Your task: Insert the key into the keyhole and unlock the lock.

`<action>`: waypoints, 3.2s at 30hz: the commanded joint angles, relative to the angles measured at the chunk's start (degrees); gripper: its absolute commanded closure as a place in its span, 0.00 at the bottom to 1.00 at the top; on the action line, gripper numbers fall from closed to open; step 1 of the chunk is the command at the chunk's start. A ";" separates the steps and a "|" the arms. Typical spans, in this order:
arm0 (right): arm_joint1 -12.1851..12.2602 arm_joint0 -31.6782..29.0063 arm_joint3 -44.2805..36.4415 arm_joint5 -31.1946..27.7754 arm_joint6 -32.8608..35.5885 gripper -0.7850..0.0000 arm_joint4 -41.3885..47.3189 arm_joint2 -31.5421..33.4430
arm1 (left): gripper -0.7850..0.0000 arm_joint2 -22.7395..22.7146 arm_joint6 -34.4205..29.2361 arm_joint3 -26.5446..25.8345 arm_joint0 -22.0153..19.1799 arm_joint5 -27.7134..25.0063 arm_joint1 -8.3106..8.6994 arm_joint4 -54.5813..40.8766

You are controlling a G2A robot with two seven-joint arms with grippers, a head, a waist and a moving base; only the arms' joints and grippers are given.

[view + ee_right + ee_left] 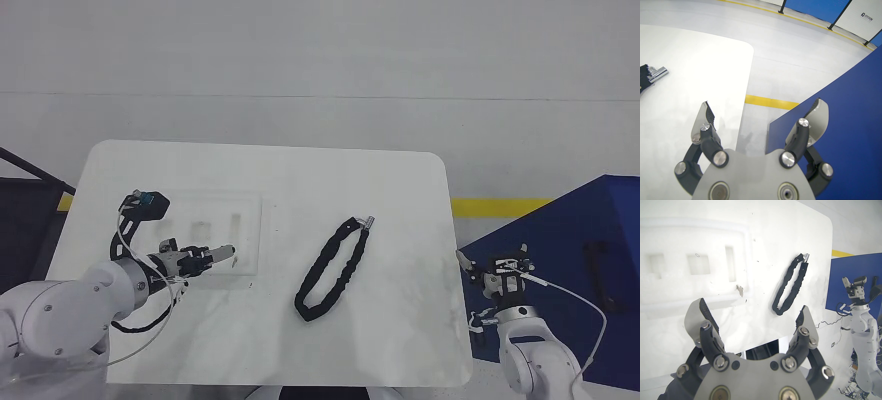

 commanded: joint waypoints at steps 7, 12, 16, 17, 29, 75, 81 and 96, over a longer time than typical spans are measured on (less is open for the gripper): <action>0.00 0.00 0.00 0.00 0.00 0.00 0.00 0.00 | 0.00 13.92 -3.04 6.88 -6.70 -3.03 1.83 13.29; 0.00 0.00 0.00 0.00 0.00 0.00 0.00 0.00 | 0.00 24.82 -3.04 15.67 -14.03 -3.02 3.11 16.82; 0.00 0.00 0.00 0.00 0.00 0.00 0.00 0.00 | 0.00 28.81 -3.04 21.89 -18.44 -3.02 4.17 14.09; 0.00 0.00 0.00 0.00 0.00 0.00 0.00 0.00 | 0.00 29.74 -3.04 22.72 -19.30 -3.02 4.51 13.15; 0.00 0.00 0.00 0.00 0.00 0.00 0.00 0.00 | 0.00 33.72 -3.04 25.06 -22.29 -3.01 9.67 7.84; 0.00 0.00 0.00 0.00 0.00 0.00 0.00 0.00 | 0.62 46.22 -0.73 27.91 -28.70 -0.69 14.39 4.93; 0.00 0.00 0.00 0.00 0.00 0.00 0.00 0.00 | 0.85 47.18 -0.83 29.27 -29.62 -0.80 13.89 5.33; 0.00 0.00 0.00 0.00 0.00 0.00 0.00 0.00 | 1.00 38.62 -1.47 29.01 -27.76 -1.43 14.81 8.14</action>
